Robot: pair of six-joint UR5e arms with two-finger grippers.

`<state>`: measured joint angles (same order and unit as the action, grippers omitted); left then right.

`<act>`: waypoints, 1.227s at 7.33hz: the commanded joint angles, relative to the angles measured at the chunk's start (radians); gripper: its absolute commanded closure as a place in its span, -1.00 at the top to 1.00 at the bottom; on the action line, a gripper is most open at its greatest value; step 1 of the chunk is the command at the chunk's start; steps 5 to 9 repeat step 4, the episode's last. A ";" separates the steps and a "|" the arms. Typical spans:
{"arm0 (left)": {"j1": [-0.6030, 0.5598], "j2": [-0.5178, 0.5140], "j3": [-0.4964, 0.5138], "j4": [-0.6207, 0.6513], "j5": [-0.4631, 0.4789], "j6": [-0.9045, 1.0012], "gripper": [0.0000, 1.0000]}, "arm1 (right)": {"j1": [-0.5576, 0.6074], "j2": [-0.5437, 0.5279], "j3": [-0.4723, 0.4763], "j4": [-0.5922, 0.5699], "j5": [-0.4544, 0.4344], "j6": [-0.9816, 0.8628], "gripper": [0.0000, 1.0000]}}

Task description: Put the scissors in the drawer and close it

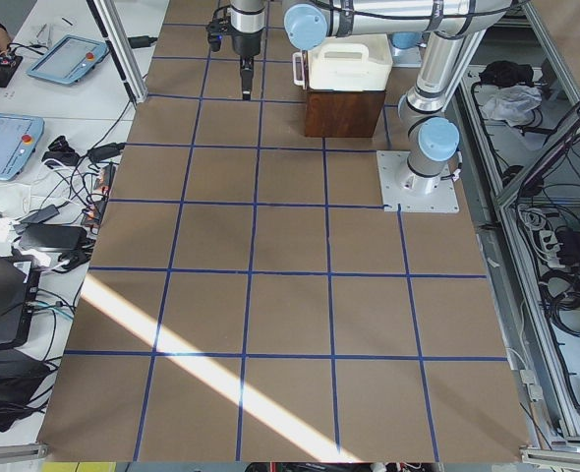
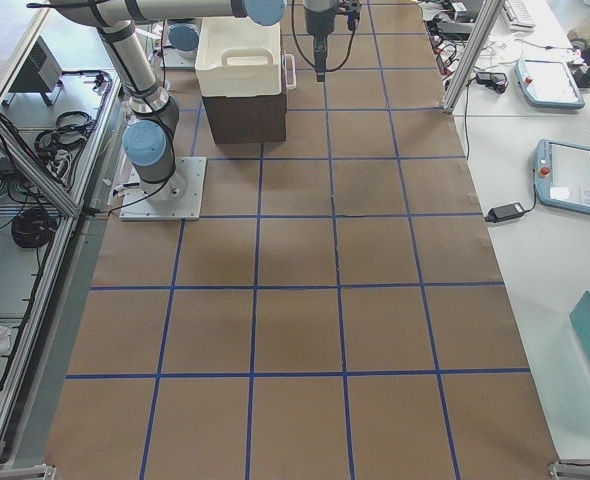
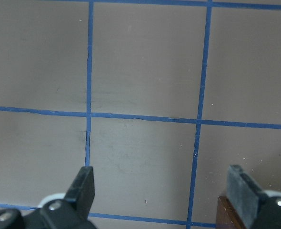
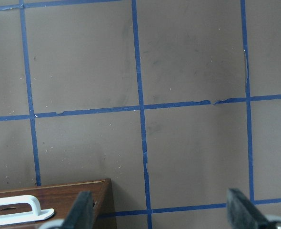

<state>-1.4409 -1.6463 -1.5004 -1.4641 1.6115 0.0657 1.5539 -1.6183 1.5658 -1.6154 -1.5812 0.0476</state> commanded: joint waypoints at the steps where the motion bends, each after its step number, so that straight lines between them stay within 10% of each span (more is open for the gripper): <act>1: -0.007 0.003 -0.001 -0.004 -0.036 -0.013 1.00 | 0.000 0.000 0.000 0.000 0.000 0.000 1.00; 9: -0.015 0.000 -0.003 -0.010 -0.036 -0.014 1.00 | 0.000 0.000 0.000 0.000 0.000 0.000 1.00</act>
